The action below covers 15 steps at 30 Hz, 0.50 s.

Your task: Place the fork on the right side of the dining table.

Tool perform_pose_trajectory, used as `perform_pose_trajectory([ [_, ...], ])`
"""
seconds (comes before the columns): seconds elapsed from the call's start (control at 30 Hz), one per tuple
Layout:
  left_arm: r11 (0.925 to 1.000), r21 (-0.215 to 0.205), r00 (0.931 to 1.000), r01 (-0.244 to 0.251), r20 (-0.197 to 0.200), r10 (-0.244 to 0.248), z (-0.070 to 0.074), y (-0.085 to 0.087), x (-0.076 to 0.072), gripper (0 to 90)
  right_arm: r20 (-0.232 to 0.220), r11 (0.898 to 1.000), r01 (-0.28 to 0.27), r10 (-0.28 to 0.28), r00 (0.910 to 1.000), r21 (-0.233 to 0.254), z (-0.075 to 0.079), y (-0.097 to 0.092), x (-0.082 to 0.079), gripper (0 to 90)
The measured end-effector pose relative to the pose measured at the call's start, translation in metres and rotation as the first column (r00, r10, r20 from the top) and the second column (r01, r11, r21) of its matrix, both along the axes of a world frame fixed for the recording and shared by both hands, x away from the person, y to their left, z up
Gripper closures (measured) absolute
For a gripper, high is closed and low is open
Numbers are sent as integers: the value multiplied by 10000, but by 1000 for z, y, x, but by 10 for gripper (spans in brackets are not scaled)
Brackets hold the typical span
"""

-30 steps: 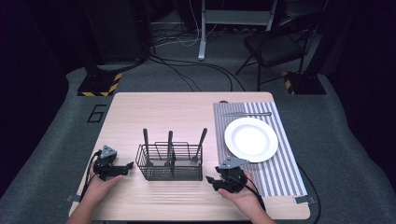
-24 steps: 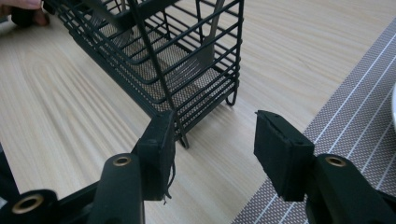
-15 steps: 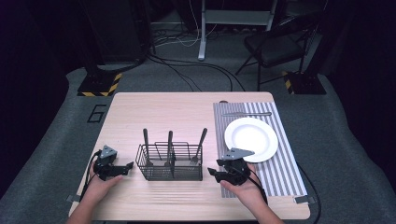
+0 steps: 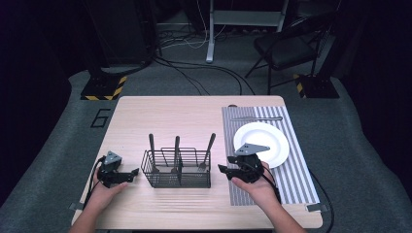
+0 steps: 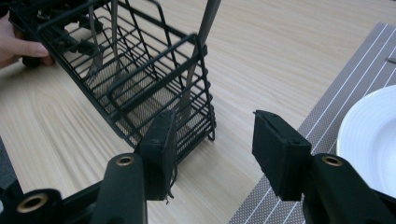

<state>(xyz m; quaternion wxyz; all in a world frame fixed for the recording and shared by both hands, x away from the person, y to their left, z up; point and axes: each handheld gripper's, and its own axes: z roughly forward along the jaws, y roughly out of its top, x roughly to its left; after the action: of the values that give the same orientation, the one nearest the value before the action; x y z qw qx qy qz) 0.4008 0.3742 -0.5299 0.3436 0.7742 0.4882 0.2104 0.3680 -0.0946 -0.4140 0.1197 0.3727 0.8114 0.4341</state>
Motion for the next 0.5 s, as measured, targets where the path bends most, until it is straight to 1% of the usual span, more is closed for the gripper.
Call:
perform_pose_trajectory([
  [0.17, 10000, 20, 10000, 17, -23, -17, 0, 0, 0, 107, 206, 10000, -46, 46, 9998, -29, 9, 1, 5, 516],
  [0.23, 10000, 10, 10000, 13, -18, -13, 0, 0, 0, 108, 224, 10000, -38, 39, 9997, -34, 13, 2, 7, 529],
  [0.3, 10000, 12, 10000, 10, -17, -10, 0, 0, 0, 108, 143, 9999, -109, 108, 9998, 83, 17, 4, 11, 549],
  [0.5, 10000, 16, 10000, 19, -27, -19, 0, 0, 0, 108, 242, 9998, -165, 162, 9996, 103, 24, 7, 19, 557],
])
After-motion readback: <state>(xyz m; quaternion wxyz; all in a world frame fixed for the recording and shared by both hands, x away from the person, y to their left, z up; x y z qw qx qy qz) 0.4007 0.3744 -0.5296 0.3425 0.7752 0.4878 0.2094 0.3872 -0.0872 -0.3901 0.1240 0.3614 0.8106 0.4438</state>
